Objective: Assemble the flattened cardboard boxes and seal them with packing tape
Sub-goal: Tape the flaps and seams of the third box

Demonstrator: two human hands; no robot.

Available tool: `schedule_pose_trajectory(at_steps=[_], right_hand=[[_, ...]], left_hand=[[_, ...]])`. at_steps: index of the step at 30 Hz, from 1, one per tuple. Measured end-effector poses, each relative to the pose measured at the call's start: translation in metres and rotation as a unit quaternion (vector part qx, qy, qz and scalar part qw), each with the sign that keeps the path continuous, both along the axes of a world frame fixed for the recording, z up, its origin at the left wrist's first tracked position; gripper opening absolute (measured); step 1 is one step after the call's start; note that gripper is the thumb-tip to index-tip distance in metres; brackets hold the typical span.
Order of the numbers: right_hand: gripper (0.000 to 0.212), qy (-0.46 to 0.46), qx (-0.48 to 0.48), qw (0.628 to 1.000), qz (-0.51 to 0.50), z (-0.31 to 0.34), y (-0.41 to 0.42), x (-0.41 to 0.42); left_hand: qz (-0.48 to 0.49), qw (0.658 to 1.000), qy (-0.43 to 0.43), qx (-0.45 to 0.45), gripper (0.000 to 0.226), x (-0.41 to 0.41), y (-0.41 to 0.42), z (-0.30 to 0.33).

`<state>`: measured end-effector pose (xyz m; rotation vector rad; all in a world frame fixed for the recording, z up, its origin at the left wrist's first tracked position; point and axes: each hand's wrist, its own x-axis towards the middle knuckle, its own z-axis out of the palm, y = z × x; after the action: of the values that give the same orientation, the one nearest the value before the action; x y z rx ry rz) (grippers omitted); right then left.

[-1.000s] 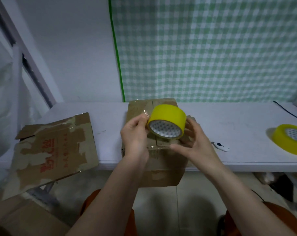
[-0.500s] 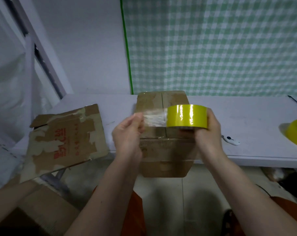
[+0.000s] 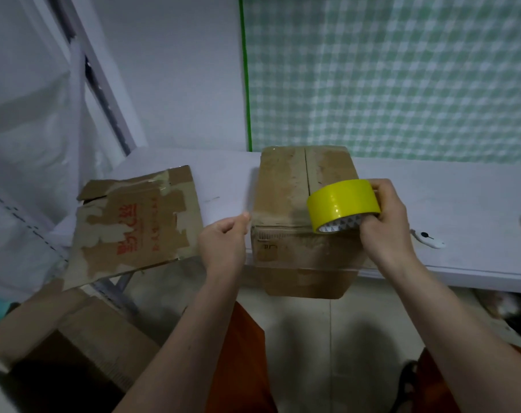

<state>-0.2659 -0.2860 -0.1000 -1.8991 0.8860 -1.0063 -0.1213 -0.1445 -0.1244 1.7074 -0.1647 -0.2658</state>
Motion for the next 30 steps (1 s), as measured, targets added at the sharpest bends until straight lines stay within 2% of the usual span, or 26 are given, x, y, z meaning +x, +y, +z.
schedule_pose_trajectory(at_steps=[6, 10, 13, 18, 20, 22, 24, 25, 26, 27, 28, 29, 30], right_hand=[[0.044, 0.056, -0.036, 0.998, -0.018, 0.001, -0.001, 0.009], [0.046, 0.086, -0.065, 0.994, -0.028, 0.001, 0.000, 0.014], [0.046, 0.091, -0.056, 0.994, -0.023, -0.001, 0.001, 0.015], [0.030, 0.069, -0.006, 0.997, -0.018, -0.008, -0.001, 0.013], [0.025, 0.083, -0.017, 0.996, -0.024, -0.010, 0.000, 0.015], [0.023, 0.082, -0.028, 0.996, -0.034, -0.013, 0.000, 0.017], [0.022, 0.087, -0.031, 0.995, -0.040, -0.015, -0.002, 0.017], [0.021, 0.090, -0.033, 0.995, -0.041, -0.015, -0.002, 0.018], [0.021, 0.090, -0.034, 0.994, -0.042, -0.016, -0.002, 0.018], [0.020, 0.087, -0.035, 0.995, -0.046, -0.016, -0.003, 0.019], [0.021, 0.084, -0.035, 0.995, -0.051, -0.017, -0.003, 0.020], [0.021, 0.082, -0.033, 0.994, -0.056, -0.018, -0.004, 0.021], [0.021, 0.079, -0.031, 0.995, -0.057, -0.019, -0.004, 0.022]], left_hand=[[-0.002, 1.000, -0.006, 0.022, 0.014, 0.007, 0.000, -0.008], [-0.011, 0.999, 0.032, 0.024, 0.023, 0.010, -0.001, -0.015], [-0.017, 0.996, 0.088, 0.017, 0.021, 0.008, -0.001, -0.018], [0.004, 0.993, 0.113, -0.019, 0.022, -0.003, -0.004, -0.020], [-0.004, 0.994, 0.113, -0.009, 0.022, -0.005, -0.006, -0.020], [-0.003, 0.988, 0.154, 0.021, 0.020, 0.002, -0.008, -0.026], [-0.002, 0.983, 0.173, 0.066, 0.046, 0.009, -0.006, -0.036], [0.000, 0.989, 0.113, 0.098, 0.057, 0.009, -0.003, -0.040], [-0.006, 0.993, 0.004, 0.120, 0.063, 0.004, -0.001, -0.041], [-0.029, 0.983, -0.131, 0.127, 0.064, -0.005, 0.001, -0.040], [-0.076, 0.954, -0.258, 0.129, 0.064, -0.015, 0.001, -0.039], [-0.134, 0.912, -0.358, 0.149, 0.065, -0.024, 0.000, -0.041], [-0.182, 0.866, -0.429, 0.183, 0.068, -0.030, -0.001, -0.043]])
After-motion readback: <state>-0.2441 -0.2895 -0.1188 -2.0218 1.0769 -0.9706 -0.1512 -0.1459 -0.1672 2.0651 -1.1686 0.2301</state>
